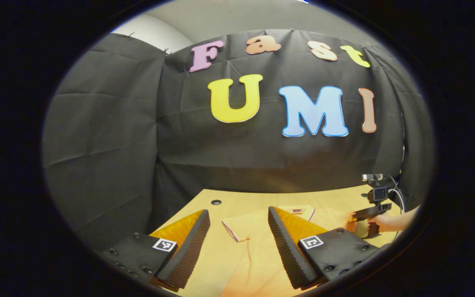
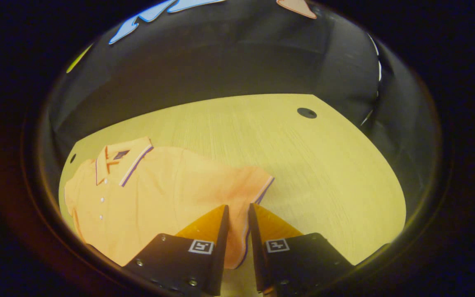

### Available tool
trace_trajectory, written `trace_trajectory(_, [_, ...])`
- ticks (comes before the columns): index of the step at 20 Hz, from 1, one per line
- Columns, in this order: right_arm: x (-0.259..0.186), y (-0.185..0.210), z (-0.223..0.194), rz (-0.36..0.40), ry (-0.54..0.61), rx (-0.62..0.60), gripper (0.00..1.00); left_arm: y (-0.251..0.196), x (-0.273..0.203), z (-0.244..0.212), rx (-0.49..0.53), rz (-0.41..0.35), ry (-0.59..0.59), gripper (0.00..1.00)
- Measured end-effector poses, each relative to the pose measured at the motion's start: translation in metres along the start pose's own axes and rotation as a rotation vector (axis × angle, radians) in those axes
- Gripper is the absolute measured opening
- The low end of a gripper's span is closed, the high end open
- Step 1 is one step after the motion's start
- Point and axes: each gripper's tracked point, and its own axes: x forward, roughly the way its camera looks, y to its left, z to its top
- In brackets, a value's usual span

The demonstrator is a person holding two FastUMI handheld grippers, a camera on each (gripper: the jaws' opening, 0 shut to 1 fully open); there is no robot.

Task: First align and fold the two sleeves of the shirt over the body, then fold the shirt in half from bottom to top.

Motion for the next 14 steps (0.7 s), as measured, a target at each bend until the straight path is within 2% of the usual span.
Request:
trace_trajectory(1, [-0.002,0.001,0.001,0.000,-0.005,0.025,0.07,0.001,-0.001,-0.002,-0.002,0.004,0.002,0.94])
trace_trajectory(4, [-0.001,0.000,0.004,0.003,-0.011,0.022,0.08,0.002,-0.002,-0.005,-0.014,0.015,0.010,0.93])
trace_trajectory(5, [-0.001,0.000,0.007,0.009,-0.021,0.014,0.02,0.002,-0.003,-0.006,-0.018,0.016,0.014,0.94])
trace_trajectory(6, [-0.003,0.001,0.010,0.015,-0.038,0.005,0.02,0.002,-0.003,-0.006,-0.019,0.020,0.015,0.94])
trace_trajectory(10, [-0.022,0.015,0.033,0.067,-0.122,-0.073,0.02,-0.001,-0.002,-0.005,-0.017,0.019,0.011,0.94])
trace_trajectory(14, [-0.041,0.048,0.047,0.141,-0.172,-0.117,0.02,-0.009,0.001,-0.007,-0.019,0.006,0.015,0.94])
